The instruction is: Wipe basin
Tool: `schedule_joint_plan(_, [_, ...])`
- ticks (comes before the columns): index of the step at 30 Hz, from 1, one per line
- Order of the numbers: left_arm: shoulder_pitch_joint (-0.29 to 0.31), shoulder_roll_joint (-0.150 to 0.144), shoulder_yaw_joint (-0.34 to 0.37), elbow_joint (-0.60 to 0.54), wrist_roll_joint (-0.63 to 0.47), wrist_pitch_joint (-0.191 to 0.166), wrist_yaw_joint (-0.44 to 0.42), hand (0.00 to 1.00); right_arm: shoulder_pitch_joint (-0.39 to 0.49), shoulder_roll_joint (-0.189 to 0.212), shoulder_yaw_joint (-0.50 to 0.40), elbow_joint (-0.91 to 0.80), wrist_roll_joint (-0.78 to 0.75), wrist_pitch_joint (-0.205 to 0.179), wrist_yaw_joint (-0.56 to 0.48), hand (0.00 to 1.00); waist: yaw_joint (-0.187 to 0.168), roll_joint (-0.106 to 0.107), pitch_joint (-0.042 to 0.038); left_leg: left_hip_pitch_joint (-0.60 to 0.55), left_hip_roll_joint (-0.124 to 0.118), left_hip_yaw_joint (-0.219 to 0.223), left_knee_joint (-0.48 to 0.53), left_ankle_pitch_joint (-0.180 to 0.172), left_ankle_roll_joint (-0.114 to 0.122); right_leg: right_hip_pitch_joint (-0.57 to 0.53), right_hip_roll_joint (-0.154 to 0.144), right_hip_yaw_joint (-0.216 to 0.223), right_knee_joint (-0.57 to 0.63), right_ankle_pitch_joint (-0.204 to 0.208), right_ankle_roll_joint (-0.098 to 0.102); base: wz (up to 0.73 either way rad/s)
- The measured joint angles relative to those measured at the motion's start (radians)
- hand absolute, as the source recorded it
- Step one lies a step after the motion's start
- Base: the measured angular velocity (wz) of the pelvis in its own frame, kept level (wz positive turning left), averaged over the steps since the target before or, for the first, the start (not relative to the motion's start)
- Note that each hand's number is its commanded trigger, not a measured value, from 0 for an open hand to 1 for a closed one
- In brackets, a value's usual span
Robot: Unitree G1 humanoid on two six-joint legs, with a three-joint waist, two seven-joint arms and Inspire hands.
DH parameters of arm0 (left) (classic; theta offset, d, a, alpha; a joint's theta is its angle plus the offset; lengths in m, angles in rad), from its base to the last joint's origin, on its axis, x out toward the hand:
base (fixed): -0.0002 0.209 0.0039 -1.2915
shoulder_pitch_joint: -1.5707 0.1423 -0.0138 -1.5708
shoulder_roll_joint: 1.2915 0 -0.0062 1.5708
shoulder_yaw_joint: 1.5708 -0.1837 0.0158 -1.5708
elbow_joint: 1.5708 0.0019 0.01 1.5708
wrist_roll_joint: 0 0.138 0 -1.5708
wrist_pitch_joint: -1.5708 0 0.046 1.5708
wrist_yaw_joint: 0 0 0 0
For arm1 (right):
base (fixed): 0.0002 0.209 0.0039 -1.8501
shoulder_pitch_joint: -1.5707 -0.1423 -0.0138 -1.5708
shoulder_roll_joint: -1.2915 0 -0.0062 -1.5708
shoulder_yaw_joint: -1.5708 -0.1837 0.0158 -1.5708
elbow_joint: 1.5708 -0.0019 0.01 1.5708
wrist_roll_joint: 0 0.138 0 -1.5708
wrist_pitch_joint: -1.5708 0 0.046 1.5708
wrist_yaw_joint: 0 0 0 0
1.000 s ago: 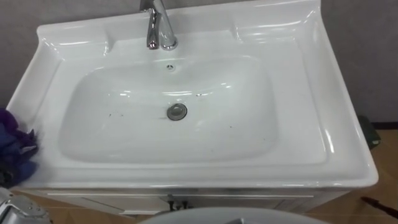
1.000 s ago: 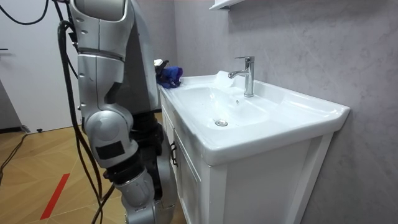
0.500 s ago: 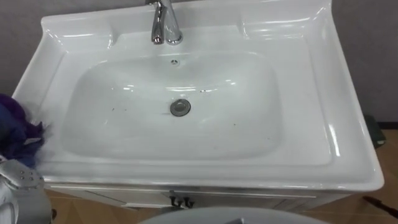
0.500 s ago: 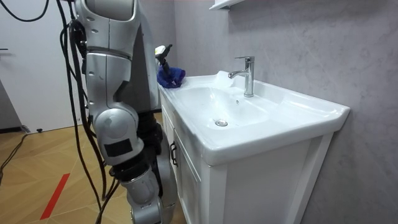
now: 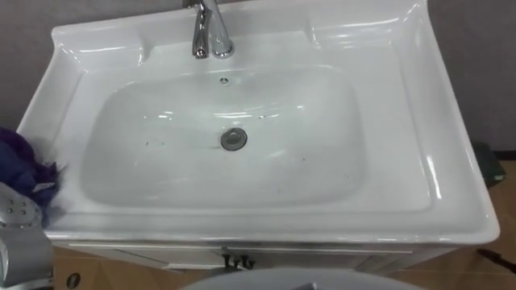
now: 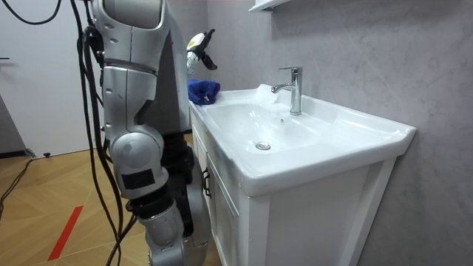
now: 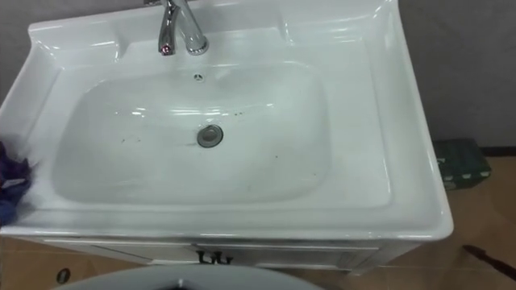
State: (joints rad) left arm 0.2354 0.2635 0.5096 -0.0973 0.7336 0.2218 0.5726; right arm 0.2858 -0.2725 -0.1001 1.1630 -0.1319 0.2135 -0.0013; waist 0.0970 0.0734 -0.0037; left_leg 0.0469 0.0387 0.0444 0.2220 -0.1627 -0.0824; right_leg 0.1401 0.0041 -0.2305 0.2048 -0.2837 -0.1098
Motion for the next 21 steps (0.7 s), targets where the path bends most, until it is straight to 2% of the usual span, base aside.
schedule_joint_plan(3, [0.000, 0.026, 0.035, 0.000, -0.006, 0.002, 0.007, 0.00, 0.000, -0.001, 0.000, 0.002, 0.005, 0.006, -0.004, 0.00, 0.022, 0.000, 0.0001, -0.001, 0.000, 0.002, -0.002, 0.000, 0.000, -0.003, 0.001, 0.002, 0.000, 0.000, 0.000, 0.00])
schedule_joint_plan(7, [0.012, 0.028, 0.094, 0.012, -0.061, 0.001, 0.042, 0.00, 0.000, -0.002, -0.001, -0.001, -0.005, 0.006, -0.008, 0.00, 0.041, 0.002, -0.0003, 0.001, 0.000, 0.004, -0.003, 0.000, 0.000, -0.002, 0.000, 0.002, 0.000, 0.000, 0.000, 0.00])
schedule_joint_plan(9, [0.037, 0.027, 0.118, 0.056, -0.082, 0.001, 0.059, 0.00, 0.001, -0.001, -0.001, -0.006, -0.005, 0.007, -0.010, 0.00, 0.046, 0.005, -0.0010, 0.000, 0.000, 0.004, -0.002, 0.000, 0.000, 0.000, 0.000, -0.005, 0.000, 0.000, 0.000, 0.07])
schedule_joint_plan(13, [0.058, 0.027, 0.120, 0.110, -0.113, 0.005, 0.075, 0.00, -0.001, -0.002, -0.002, -0.013, -0.005, 0.007, -0.014, 0.00, 0.055, 0.009, -0.0027, -0.004, -0.001, -0.002, 0.000, 0.000, 0.001, 0.002, 0.000, -0.016, -0.001, 0.000, 0.001, 0.10])
schedule_joint_plan(16, [0.073, 0.027, 0.120, 0.118, -0.144, 0.005, 0.085, 0.00, -0.007, -0.005, -0.003, -0.034, -0.025, 0.012, -0.025, 0.00, 0.076, 0.014, -0.0052, -0.004, -0.003, -0.020, 0.001, 0.000, 0.001, 0.003, 0.000, -0.017, 0.000, 0.000, 0.001, 0.01])
schedule_joint_plan(20, [0.094, 0.026, 0.128, 0.154, -0.273, -0.001, 0.128, 0.00, -0.023, -0.006, 0.000, -0.041, -0.023, 0.017, -0.042, 0.00, 0.097, 0.014, -0.0058, -0.002, -0.005, -0.037, 0.000, 0.000, 0.001, 0.006, -0.001, -0.021, 0.000, 0.000, 0.001, 0.01])
schedule_joint_plan(21, [0.107, 0.020, 0.133, 0.179, -0.295, -0.002, 0.134, 0.00, -0.023, -0.006, 0.000, -0.040, -0.023, 0.017, -0.040, 0.00, 0.100, 0.022, -0.0108, -0.001, -0.006, -0.040, -0.001, 0.000, 0.001, 0.006, -0.001, -0.022, 0.000, 0.000, 0.001, 0.00])
